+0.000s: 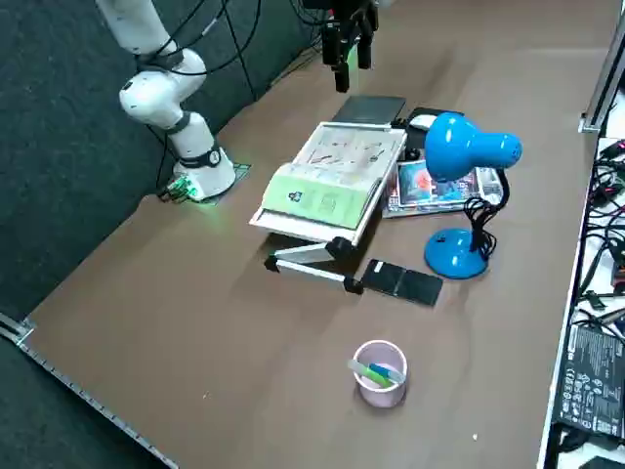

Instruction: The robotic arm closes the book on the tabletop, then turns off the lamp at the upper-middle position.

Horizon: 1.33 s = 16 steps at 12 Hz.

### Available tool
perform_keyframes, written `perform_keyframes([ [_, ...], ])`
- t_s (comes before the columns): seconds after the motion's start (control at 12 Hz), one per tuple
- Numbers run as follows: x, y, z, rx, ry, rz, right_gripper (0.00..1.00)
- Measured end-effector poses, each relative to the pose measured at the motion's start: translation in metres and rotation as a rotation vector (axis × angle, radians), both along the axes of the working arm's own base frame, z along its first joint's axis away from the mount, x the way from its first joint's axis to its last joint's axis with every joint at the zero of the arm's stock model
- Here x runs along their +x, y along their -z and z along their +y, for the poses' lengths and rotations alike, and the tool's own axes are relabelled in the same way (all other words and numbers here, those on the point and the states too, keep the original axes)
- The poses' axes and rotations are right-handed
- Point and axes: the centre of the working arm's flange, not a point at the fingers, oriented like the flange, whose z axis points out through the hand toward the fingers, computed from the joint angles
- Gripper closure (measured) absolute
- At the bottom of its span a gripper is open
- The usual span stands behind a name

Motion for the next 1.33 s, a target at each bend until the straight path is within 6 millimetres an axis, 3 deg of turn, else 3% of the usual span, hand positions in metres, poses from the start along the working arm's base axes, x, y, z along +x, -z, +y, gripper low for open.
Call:
perform_keyframes([
  [1.33,0.0003,0.0006,-0.0008,-0.009,-0.001,0.001,0.00],
])
